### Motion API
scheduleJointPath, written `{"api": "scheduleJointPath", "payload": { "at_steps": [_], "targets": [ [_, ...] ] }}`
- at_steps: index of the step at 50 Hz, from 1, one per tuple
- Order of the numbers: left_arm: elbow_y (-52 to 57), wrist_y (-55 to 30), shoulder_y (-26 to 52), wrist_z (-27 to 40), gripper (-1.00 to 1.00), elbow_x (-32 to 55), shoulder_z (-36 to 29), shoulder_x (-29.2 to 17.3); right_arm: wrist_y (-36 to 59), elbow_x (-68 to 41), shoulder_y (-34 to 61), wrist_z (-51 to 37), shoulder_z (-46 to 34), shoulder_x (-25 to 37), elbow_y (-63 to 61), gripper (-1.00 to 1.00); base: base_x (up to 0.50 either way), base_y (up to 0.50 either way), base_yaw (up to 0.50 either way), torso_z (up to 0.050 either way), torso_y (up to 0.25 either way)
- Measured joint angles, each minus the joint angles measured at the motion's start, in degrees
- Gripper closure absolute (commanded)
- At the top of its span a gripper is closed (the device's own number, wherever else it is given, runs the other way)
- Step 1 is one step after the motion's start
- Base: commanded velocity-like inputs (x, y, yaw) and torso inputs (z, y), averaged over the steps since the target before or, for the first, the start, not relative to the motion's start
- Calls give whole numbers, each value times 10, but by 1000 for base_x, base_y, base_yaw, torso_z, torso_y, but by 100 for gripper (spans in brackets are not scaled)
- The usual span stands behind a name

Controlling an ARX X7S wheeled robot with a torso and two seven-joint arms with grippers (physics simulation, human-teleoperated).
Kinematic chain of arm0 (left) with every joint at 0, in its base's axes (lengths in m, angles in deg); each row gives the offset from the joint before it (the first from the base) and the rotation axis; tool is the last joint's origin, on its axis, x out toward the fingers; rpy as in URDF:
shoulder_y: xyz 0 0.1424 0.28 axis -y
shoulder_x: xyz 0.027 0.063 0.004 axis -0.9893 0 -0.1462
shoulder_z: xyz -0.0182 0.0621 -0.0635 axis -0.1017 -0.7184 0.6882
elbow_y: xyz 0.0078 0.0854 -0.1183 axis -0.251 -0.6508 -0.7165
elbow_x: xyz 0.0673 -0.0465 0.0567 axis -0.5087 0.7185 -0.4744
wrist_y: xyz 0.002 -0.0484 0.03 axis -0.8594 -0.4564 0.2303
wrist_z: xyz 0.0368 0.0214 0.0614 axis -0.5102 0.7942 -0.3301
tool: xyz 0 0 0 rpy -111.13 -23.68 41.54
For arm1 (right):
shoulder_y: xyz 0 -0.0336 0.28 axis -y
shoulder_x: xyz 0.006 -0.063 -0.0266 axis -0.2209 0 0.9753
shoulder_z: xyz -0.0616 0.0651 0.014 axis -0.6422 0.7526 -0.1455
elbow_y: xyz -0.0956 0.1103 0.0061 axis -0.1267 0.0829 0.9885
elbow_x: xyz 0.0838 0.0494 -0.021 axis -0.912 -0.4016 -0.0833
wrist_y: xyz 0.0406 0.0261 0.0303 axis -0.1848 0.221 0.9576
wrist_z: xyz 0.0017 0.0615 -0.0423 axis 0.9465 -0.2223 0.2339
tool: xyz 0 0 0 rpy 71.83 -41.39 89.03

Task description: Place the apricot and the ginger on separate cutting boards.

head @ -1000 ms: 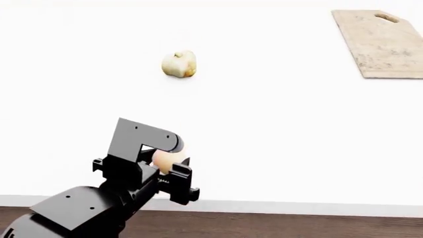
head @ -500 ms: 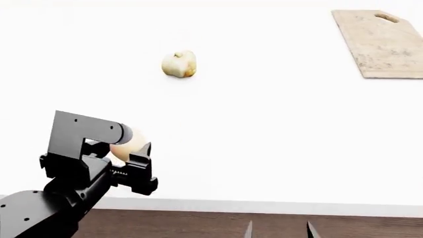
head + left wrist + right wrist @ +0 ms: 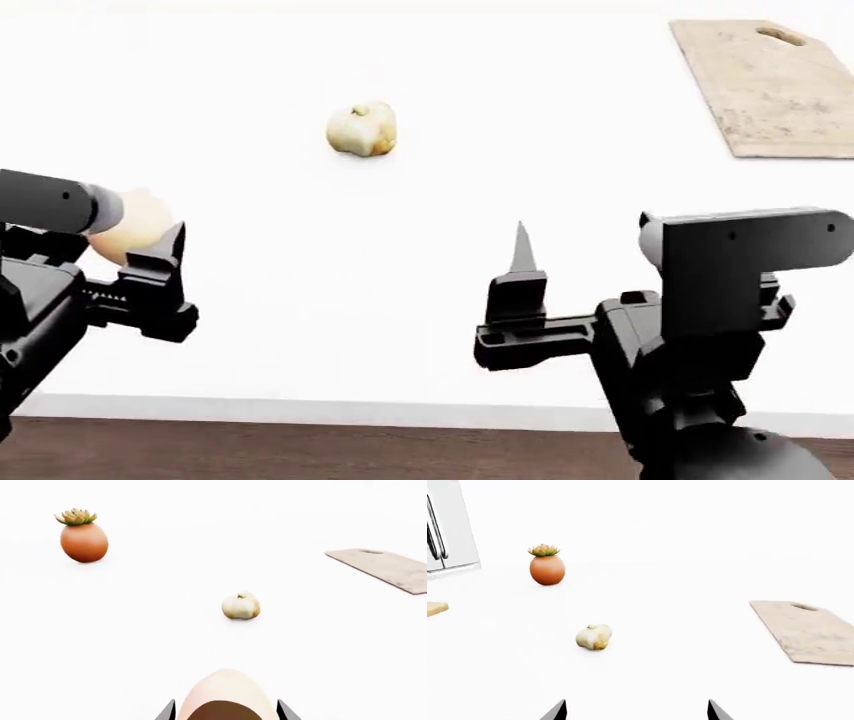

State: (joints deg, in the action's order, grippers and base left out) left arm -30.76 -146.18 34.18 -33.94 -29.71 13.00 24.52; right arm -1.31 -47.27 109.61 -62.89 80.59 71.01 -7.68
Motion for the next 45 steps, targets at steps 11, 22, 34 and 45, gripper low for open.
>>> {"api": "scheduleJointPath", "payload": {
  "at_steps": [11,22,34,45],
  "targets": [
    [-20,-88,87,-3,100,52,46,-30,129,-82,153,32,15,45,42,-100,0,0,0,0,0],
    [-79,-169,208,-17,100,88,42,-64,249,-139,295,62,-11,77,104,-100,0,0,0,0,0],
    [-150,-192,316,-44,100,94,-13,-79,306,-142,429,94,-87,82,186,-100,0,0,0,0,0],
    [-173,-195,345,-55,100,102,-40,-88,328,-161,451,102,-107,86,211,-100,238,0,0,0,0]
  ]
}}
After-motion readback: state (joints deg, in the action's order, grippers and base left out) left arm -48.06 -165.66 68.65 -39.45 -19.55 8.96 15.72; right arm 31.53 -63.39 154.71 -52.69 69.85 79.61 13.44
